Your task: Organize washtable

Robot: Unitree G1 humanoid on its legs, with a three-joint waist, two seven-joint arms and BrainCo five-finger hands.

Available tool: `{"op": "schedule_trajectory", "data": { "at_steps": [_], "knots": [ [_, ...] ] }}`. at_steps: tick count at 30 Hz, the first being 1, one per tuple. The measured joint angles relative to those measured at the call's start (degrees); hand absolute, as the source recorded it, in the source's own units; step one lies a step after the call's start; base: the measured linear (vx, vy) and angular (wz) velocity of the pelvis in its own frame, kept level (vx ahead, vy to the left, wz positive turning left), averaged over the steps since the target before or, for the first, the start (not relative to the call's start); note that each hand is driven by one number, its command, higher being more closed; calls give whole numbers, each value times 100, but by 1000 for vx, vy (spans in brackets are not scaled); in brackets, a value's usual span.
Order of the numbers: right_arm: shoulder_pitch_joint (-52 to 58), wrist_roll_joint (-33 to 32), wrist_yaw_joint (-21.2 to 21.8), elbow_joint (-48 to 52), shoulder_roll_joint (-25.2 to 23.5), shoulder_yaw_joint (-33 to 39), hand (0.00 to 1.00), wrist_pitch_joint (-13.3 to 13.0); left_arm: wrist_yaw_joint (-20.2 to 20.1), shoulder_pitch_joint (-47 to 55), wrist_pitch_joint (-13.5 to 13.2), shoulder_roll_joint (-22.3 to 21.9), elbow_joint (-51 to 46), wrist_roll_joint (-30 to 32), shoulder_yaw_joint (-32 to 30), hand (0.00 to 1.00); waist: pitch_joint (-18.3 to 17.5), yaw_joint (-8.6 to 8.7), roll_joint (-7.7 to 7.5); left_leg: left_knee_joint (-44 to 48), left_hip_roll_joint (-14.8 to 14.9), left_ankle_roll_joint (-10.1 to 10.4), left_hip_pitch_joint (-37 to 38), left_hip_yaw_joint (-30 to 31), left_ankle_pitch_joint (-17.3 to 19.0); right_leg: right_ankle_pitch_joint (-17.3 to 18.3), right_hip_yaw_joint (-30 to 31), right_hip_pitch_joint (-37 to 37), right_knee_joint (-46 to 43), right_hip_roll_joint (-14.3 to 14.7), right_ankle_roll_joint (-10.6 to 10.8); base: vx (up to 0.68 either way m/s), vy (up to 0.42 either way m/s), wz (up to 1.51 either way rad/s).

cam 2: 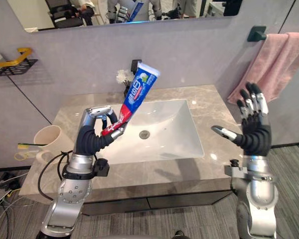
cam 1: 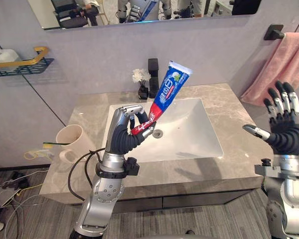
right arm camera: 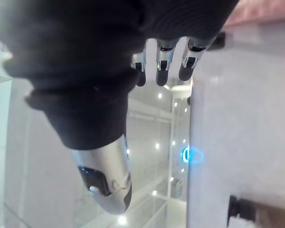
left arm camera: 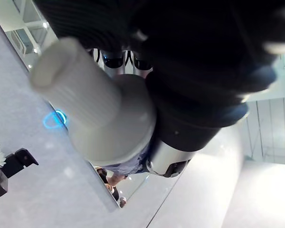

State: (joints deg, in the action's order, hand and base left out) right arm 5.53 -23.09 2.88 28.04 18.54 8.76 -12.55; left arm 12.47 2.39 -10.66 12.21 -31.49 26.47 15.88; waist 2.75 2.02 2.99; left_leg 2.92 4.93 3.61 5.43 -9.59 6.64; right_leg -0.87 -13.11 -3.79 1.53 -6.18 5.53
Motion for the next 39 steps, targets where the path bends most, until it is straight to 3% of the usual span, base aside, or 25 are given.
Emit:
{"op": "schedule_trajectory", "data": {
  "at_steps": [6,19,39],
  "knots": [
    [-301,-470,118,-410,-7,-691,0,23,8,-247,5,30,11,-105,222,100,-4,1,-4,-2,-12,-12,-54,134,-30,-7,-136,-52,55,-7,-2,7,-4,13],
    [-731,-2432,360,-745,-255,-1713,0,63,141,-365,33,21,311,-111,500,100,-7,-3,2,-97,-19,-8,-78,243,-160,-112,-274,-118,206,10,-41,-25,-5,5],
    [-1286,-2932,363,-1172,-456,-2760,0,299,148,-532,45,-27,558,-414,883,100,-20,-22,-29,-259,-29,7,-63,231,-271,-249,-275,-143,408,39,-67,-11,0,0]
  ]
}}
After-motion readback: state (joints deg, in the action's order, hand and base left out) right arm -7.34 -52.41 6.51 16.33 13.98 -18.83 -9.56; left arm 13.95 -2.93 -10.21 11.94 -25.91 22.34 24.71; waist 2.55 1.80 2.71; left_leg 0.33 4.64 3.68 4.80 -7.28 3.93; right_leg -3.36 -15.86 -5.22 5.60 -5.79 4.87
